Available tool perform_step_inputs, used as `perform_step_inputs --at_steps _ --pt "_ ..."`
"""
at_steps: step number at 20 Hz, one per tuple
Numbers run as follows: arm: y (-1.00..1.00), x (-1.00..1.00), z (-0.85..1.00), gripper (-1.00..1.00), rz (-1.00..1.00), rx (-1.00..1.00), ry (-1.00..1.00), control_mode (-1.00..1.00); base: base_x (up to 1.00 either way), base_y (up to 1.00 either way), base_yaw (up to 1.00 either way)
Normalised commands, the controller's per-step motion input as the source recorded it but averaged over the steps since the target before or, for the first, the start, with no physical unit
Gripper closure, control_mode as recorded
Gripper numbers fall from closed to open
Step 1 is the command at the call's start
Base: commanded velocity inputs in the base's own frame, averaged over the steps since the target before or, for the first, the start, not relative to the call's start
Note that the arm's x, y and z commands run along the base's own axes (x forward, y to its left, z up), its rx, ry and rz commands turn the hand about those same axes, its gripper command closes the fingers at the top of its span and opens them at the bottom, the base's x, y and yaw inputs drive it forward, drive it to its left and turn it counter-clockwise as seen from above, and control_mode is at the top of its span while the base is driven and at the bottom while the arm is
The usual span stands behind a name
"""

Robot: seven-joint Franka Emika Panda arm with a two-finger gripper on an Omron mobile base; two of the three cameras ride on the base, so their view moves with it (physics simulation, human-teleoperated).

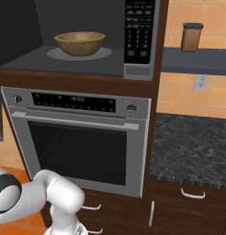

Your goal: Open the microwave, place the bowl with waffle inside the microwave, then close the microwave door and turn it on.

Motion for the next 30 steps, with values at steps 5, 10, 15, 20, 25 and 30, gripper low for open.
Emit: perform_step_inputs --at_steps 5,10,15,20,25,30 --pt "-0.24 1.00 0.00 -1.00 0.00 0.18 0.00 -1.00 0.00 0.00 0.00" --pt "0.00 1.00 -0.27 -1.00 0.00 0.00 -0.10 -1.00 0.00 0.00 0.00" --pt "-0.21 0.99 -0.87 -1.00 0.12 -0.01 -0.28 -1.00 0.00 0.00 0.00" --pt "-0.47 0.70 -0.86 -1.00 0.19 -0.05 -0.51 -1.00 0.00 0.00 0.00" --pt "-0.31 0.97 -0.28 -1.00 0.16 -0.06 -0.49 -1.00 0.00 0.00 0.00" --pt "-0.05 1.00 0.20 -1.00 0.06 -0.01 -0.19 -1.00 0.00 0.00 0.00"
